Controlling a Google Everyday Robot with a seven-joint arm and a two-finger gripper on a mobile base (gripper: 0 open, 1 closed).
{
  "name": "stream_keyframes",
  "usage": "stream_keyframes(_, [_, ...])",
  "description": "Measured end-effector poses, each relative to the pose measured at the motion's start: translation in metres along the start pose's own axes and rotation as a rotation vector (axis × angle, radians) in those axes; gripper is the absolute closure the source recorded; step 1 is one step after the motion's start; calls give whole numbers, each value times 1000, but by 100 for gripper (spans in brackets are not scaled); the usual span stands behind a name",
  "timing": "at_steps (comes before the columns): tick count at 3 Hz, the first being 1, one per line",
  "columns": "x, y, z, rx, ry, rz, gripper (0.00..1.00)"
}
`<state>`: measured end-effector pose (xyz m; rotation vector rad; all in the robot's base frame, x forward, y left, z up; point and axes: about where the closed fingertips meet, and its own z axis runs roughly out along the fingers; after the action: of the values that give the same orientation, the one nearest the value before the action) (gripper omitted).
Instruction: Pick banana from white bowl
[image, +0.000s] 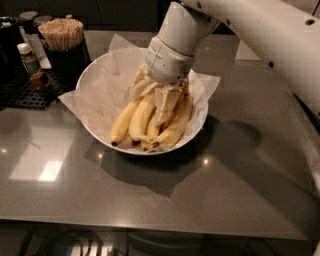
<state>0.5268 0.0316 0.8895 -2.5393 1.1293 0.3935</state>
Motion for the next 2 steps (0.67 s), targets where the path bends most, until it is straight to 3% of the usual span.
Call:
stream_keyframes(1, [0,0,0,0,0,0,100])
stream_keyframes(2, [-2,-1,-4,0,0,0,100])
